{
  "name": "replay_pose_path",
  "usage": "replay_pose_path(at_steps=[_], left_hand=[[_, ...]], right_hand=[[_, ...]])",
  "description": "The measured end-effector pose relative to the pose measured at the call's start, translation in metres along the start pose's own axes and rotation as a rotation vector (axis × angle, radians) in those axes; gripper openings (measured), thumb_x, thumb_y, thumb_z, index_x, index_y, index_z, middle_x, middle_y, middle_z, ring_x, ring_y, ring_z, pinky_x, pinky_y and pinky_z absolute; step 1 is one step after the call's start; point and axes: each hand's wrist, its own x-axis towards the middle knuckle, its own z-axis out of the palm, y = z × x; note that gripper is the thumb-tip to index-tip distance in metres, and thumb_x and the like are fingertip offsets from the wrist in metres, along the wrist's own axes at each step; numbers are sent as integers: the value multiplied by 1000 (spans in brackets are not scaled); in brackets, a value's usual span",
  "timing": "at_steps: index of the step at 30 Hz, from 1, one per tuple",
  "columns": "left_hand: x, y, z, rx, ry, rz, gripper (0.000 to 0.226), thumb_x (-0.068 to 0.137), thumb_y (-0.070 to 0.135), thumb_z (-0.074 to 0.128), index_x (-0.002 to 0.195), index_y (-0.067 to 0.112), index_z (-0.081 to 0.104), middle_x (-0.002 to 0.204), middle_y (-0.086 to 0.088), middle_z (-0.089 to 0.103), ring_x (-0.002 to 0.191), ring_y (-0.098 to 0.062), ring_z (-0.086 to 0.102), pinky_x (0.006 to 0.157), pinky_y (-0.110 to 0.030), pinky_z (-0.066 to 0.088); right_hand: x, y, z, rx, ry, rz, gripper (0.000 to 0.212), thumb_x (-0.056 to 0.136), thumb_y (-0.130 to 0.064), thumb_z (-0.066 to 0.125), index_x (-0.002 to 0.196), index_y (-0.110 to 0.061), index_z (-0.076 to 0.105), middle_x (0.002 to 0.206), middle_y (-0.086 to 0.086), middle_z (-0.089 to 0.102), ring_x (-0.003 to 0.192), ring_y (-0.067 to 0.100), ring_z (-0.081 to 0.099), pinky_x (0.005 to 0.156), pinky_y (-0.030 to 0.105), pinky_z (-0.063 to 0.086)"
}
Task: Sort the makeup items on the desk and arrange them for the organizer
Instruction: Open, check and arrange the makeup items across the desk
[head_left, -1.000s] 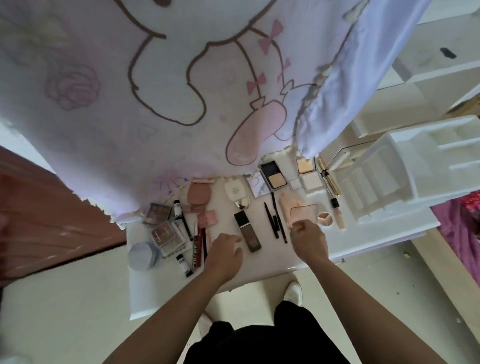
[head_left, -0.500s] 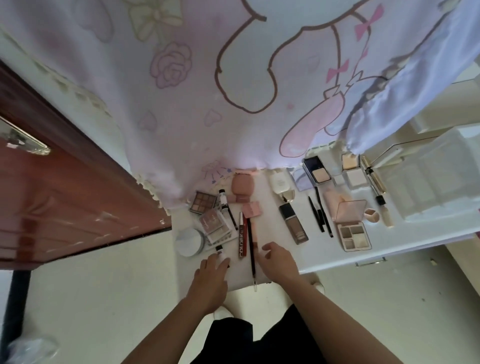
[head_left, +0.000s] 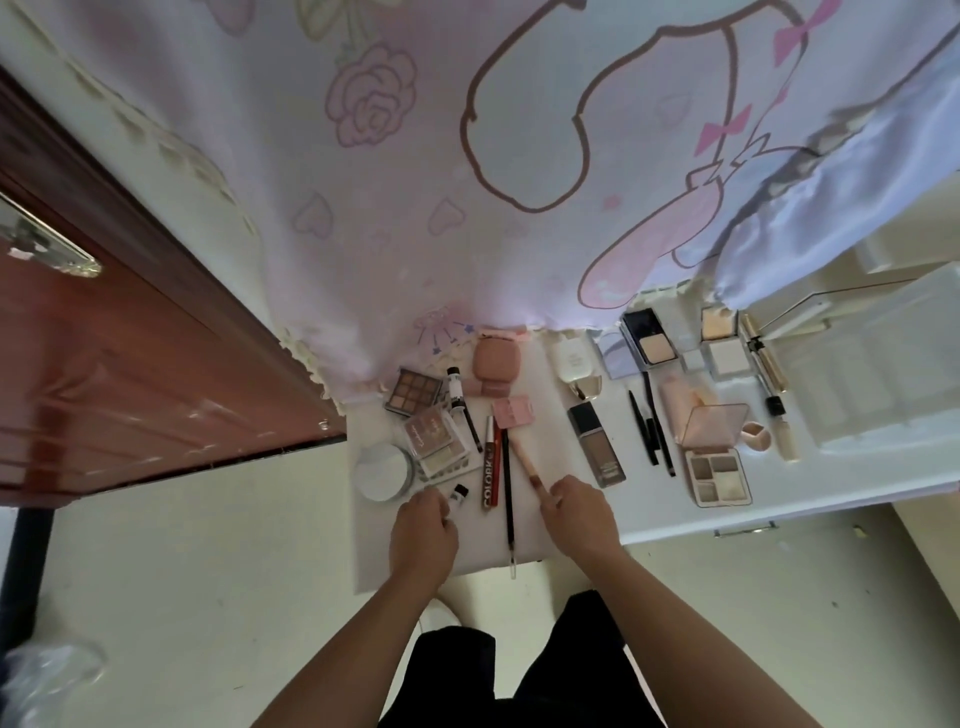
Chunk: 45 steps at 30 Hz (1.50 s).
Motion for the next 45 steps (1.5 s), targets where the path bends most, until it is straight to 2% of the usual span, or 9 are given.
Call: replay_pose_path(at_steps=[8,16,21,24,30,33,36,39,45], left_hand=[[-15,51,-47,-716,-114,-39,18,88,16,73,99,30,72,85,6,69,74,-9,58,69,-19,48],[-32,70,-82,-1144,-140,-7,26,86,12,72,112,7,71,103,-12,76,92,-17,70,78,-24,55],[-41,77,-84,-1390,-155,-36,37,80,17,70,111,-3,70,94,-13,73,81,-15,66,77,-21,56],[-47,77,-79,-1445,-171,-96,33,79,21,71,103,0,72,87,-10,70,73,-13,63,70,-20,56],[-52,78,-78,-1439,-158,-87,27,84,18,68,103,0,72,85,-9,69,72,-12,62,70,-21,55],[-51,77,-80,-1424,-122,-87,21,89,12,65,103,-2,71,83,-10,67,71,-13,59,69,-20,54],[-52,78,-82,-1419,-114,-79,24,88,14,66,105,-2,71,83,-9,68,71,-12,60,70,-20,55],[-57,81,-81,-1384,-129,-39,29,84,19,67,106,-1,70,83,-6,69,72,-11,60,72,-21,54],[-57,79,-80,-1376,-80,-65,25,92,14,64,109,-4,70,88,-10,68,77,-14,58,73,-21,54]], right_hand=[[-16,-29,-59,824,-264,-30,33,99,-45,55,111,-18,70,91,1,71,74,12,64,68,29,49],[-61,-60,-89,807,-311,-286,41,96,-44,60,93,-6,75,75,3,71,67,10,63,65,25,49],[-76,-60,-91,931,-198,-385,12,85,-23,79,95,-17,80,80,2,76,73,10,68,74,23,55],[-83,-57,-89,944,-94,-467,22,74,-13,87,91,-26,80,87,0,77,83,17,73,83,29,59],[-98,-56,-87,925,-158,-329,38,92,-50,62,95,-15,76,81,8,75,74,24,72,70,33,59],[-104,-54,-86,994,-160,-343,17,90,-28,73,101,-15,75,87,6,76,75,20,72,69,27,56],[-107,-55,-86,1079,-193,-331,35,83,-31,79,116,-23,69,104,0,74,87,19,74,76,26,58],[-111,-58,-85,1081,-238,-265,33,93,-43,65,107,-15,73,90,8,76,75,20,73,67,26,56],[-109,-49,-86,1048,-152,-346,26,82,-13,81,107,-19,76,92,3,78,88,24,74,81,25,57]])
